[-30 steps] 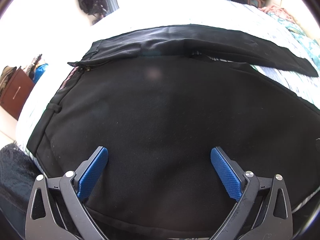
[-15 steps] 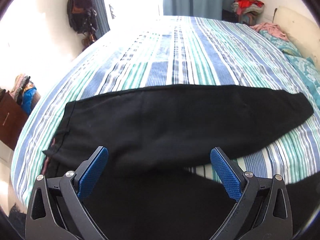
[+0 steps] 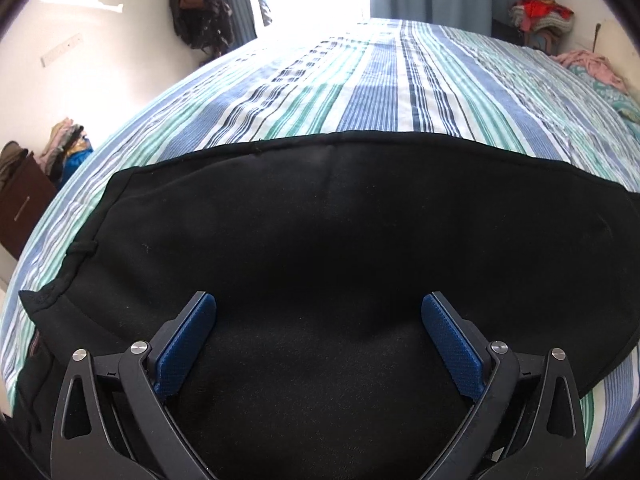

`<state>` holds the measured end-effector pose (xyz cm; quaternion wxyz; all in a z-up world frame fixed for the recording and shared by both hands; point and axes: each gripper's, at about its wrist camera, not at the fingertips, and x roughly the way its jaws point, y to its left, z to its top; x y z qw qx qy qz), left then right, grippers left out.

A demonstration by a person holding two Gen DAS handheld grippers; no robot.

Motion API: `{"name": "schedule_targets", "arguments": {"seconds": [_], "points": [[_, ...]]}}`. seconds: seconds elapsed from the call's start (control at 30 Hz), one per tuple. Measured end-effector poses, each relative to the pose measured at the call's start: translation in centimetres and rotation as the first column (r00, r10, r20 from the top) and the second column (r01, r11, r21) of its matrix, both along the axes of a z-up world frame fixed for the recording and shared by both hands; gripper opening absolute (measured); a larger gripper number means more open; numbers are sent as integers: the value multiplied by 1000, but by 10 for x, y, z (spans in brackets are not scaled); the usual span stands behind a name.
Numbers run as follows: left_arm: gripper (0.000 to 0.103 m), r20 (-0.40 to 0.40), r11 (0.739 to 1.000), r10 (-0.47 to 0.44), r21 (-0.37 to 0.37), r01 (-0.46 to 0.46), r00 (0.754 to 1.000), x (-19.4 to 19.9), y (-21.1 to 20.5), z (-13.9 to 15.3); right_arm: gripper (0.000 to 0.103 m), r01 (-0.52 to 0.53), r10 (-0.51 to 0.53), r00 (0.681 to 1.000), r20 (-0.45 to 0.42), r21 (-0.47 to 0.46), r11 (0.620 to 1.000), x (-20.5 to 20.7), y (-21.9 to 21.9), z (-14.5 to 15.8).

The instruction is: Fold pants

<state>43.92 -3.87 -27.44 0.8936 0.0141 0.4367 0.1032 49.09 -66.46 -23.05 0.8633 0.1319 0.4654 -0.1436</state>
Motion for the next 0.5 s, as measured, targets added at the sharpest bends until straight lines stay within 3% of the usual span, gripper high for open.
{"name": "schedule_targets", "arguments": {"seconds": [0.13, 0.27, 0.33, 0.4, 0.5], "points": [[102, 13, 1000, -4, -11, 4, 1000, 2, 2, -3, 92, 31, -31, 995, -96, -7, 1000, 57, -25, -27], [102, 24, 1000, -4, -13, 4, 1000, -2, 2, -3, 95, 65, -61, 985, -160, 24, 998, 81, -37, -59], [102, 27, 1000, -4, -11, 4, 1000, -2, 1, -4, 103, 27, -25, 982, -187, 4, 1000, 84, -31, -69], [102, 27, 1000, -4, -11, 4, 1000, -2, 1, -3, 101, -18, 10, 977, -215, -35, 999, 84, -20, -70], [102, 26, 1000, -4, -10, 4, 1000, -2, 2, -4, 39, -41, 29, 983, -184, -60, 997, 72, -15, -57]]}}
